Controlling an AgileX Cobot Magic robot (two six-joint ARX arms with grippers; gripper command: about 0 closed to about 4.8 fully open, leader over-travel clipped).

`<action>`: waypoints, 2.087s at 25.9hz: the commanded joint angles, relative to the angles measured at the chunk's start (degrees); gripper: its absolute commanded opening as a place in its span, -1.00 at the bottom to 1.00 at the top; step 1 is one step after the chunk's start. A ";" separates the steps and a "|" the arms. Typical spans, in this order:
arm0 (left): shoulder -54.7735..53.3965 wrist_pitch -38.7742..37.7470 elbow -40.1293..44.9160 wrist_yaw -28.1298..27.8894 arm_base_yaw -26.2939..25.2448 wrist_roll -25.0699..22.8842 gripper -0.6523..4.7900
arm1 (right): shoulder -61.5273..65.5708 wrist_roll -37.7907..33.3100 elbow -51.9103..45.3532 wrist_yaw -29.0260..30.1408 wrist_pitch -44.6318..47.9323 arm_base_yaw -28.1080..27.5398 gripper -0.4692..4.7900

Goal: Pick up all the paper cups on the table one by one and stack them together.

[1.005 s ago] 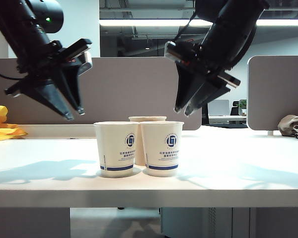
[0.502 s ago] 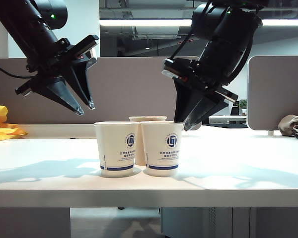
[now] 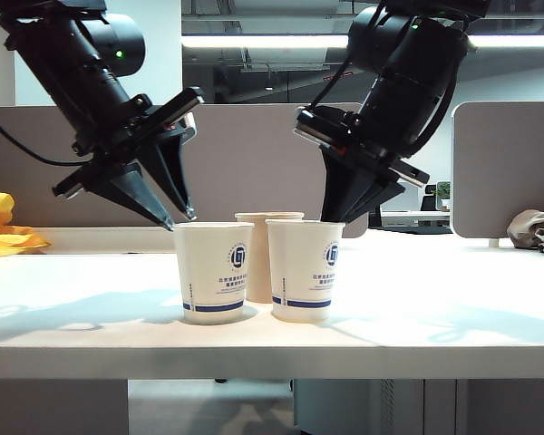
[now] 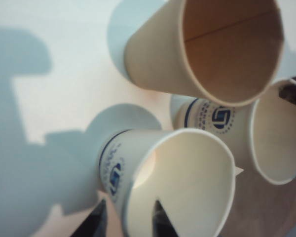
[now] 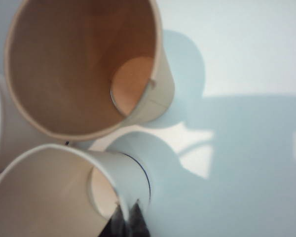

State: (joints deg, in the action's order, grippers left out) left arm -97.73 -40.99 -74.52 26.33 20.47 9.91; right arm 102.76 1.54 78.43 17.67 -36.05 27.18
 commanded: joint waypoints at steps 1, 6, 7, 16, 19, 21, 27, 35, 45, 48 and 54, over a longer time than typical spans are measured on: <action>0.26 1.09 -0.26 -0.59 0.52 -0.22 -0.32 | -0.20 0.24 0.42 0.07 -0.76 0.11 -0.84; 0.26 0.85 -0.31 -0.68 0.52 -0.17 -0.32 | -0.68 3.02 3.69 0.61 -8.15 0.13 -0.84; 0.26 0.81 -0.31 -0.66 0.52 -0.20 -0.32 | -1.18 3.13 4.39 0.68 -8.79 0.13 -0.84; 0.26 0.33 -0.33 -0.09 0.61 -0.07 -0.32 | -8.68 3.02 9.53 0.17 -6.29 0.13 -0.84; 0.26 0.55 -0.33 0.87 0.68 -0.04 -0.32 | -8.22 2.71 12.22 0.02 -3.85 0.13 -0.84; 0.24 0.92 -0.33 0.85 0.87 0.00 -0.32 | -6.84 2.49 13.09 -0.07 -1.79 0.13 -0.84; -0.17 0.70 -0.35 0.77 0.98 0.04 -0.32 | 1.22 1.46 16.11 0.26 0.61 0.13 -0.84; -1.66 0.46 -0.35 0.72 0.98 -0.02 -0.32 | 3.10 1.46 16.11 0.26 2.05 0.11 -0.84; -3.23 -0.02 -0.35 0.42 0.98 -0.26 -0.36 | 3.69 1.44 16.11 0.26 3.26 0.13 -0.50; -3.23 0.42 -0.35 0.22 0.98 -0.31 -0.47 | 3.63 -0.15 16.11 0.26 2.56 0.13 -0.46; -3.23 1.51 -0.35 0.22 0.98 -0.48 -0.69 | 3.37 -0.44 16.11 0.24 0.26 0.13 -0.46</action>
State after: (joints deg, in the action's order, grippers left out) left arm -101.06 -40.36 -74.67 26.70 21.50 9.89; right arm 106.67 1.21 94.15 17.74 -35.55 27.18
